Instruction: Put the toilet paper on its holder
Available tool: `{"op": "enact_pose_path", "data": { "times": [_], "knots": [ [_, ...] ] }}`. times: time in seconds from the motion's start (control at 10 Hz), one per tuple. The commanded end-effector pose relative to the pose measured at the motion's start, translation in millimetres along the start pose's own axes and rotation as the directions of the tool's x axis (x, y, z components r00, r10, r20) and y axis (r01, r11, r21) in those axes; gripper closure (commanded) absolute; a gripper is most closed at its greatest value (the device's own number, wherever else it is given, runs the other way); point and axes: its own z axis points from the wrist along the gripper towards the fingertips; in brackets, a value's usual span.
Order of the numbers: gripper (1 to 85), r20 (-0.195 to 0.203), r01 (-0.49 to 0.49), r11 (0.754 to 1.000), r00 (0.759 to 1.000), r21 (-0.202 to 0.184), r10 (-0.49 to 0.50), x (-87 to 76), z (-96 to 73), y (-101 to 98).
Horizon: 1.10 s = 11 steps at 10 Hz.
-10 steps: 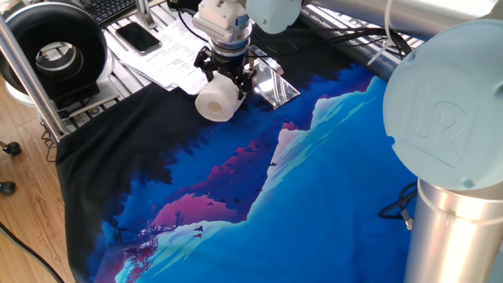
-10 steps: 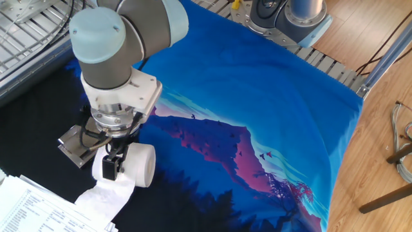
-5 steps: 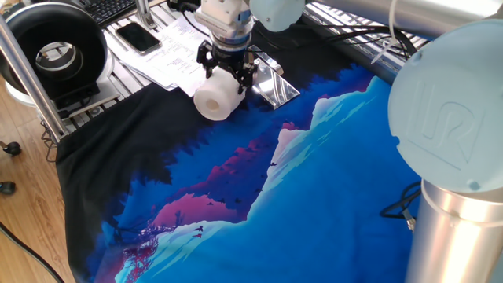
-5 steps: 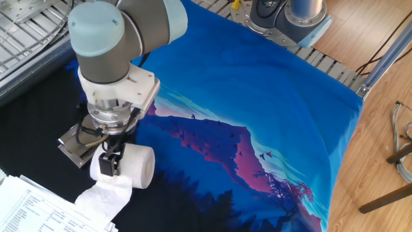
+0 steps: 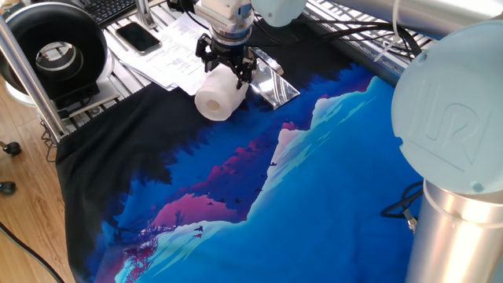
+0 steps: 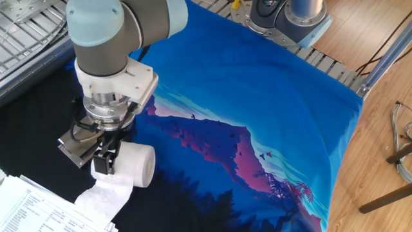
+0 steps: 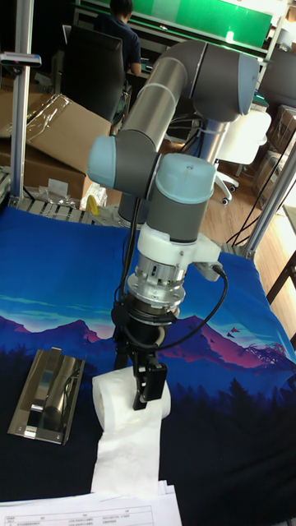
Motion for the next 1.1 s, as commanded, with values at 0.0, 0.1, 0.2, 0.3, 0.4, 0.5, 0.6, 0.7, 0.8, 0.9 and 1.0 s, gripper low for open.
{"op": "enact_pose_path", "data": {
  "times": [0.0, 0.1, 0.2, 0.3, 0.4, 0.5, 0.6, 0.7, 0.8, 0.9, 1.0],
  "knots": [
    [0.7, 0.015, -0.022, 1.0, 1.0, 0.019, 0.022, -1.7, 3.9, -6.8],
    [0.7, 0.012, -0.032, 0.999, 0.999, 0.013, 0.032, -1.0, 5.3, -5.3],
    [0.7, 0.01, -0.049, 0.999, 0.999, 0.015, 0.049, 0.0, 6.6, -5.0],
    [0.7, 0.025, -0.063, 0.998, 0.998, 0.024, 0.063, -3.5, 7.8, -7.3],
    [0.7, 0.03, -0.065, 0.998, 0.998, 0.026, 0.064, -5.2, 7.8, -7.9],
    [0.7, 0.033, -0.061, 0.998, 0.998, 0.031, 0.06, -4.1, 6.7, -8.1],
    [0.7, 0.035, -0.055, 0.998, 0.998, 0.03, 0.054, -4.1, 7.0, -7.6],
    [0.7, 0.033, -0.047, 0.999, 0.998, 0.026, 0.046, -1.8, 5.6, -4.0],
    [0.7, 0.036, -0.042, 0.999, 0.998, 0.021, 0.042, 0.3, 5.5, -0.4],
    [0.7, 0.037, -0.038, 0.999, 0.999, 0.018, 0.037, 1.5, 6.2, 3.3],
    [0.7, 0.037, -0.032, 0.999, 0.999, 0.022, 0.031, 1.6, 7.8, 3.5]
  ]
}}
